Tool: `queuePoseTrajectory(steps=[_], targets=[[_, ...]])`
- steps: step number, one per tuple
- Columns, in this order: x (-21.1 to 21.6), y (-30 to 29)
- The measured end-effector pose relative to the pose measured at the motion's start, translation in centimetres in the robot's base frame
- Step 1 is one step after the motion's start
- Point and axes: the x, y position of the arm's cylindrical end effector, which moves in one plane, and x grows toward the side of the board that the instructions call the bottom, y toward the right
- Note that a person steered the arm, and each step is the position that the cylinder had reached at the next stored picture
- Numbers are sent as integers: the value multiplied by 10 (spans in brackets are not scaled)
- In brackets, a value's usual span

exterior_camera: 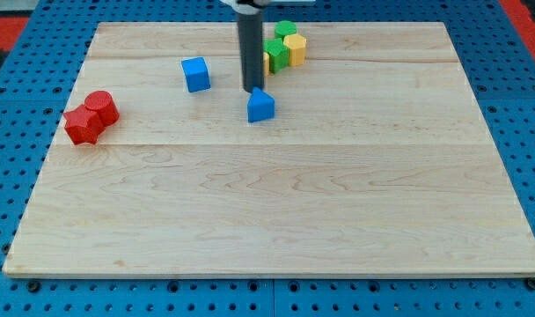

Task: Drag the blue cube towards the top

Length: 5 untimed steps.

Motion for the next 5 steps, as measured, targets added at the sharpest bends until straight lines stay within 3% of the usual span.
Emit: queuePoseTrajectory(steps=[1,2,3,5], targets=[[13,-4],[-2,-63],[-41,-135],[-89,-149]])
